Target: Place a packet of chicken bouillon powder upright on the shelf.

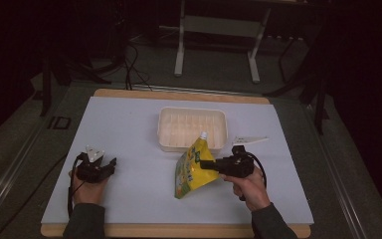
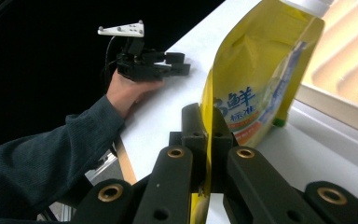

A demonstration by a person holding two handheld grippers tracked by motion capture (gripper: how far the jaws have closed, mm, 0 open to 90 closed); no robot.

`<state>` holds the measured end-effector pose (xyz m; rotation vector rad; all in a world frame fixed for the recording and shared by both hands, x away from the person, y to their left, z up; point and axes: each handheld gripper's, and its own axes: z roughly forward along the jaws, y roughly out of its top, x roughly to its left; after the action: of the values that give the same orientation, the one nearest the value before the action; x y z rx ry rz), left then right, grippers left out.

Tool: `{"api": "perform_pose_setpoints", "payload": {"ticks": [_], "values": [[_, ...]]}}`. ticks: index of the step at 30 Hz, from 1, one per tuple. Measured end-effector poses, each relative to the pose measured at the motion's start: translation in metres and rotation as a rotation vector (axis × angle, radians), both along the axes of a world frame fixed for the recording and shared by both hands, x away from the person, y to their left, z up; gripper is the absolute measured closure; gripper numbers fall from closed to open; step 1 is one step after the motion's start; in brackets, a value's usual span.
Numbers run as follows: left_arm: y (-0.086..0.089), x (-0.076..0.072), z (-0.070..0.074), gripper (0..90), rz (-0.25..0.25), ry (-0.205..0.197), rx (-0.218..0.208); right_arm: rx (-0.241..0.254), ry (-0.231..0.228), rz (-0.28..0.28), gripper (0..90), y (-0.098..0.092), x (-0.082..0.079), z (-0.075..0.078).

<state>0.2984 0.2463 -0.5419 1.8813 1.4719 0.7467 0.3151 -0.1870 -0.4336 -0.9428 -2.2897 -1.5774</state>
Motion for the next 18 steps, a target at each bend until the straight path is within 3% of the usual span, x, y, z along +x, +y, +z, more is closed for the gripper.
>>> {"api": "perform_pose_setpoints", "payload": {"ticks": [8,18], "values": [[0.000,0.000,0.000,46.7,0.004,-0.001,-0.001,-0.012,-0.032,0.022,90.0,0.016,0.002,0.007],[0.001,-0.001,0.001,46.5,0.005,-0.002,0.000,-0.035,-0.055,0.034,90.0,0.021,0.002,0.014]]}}
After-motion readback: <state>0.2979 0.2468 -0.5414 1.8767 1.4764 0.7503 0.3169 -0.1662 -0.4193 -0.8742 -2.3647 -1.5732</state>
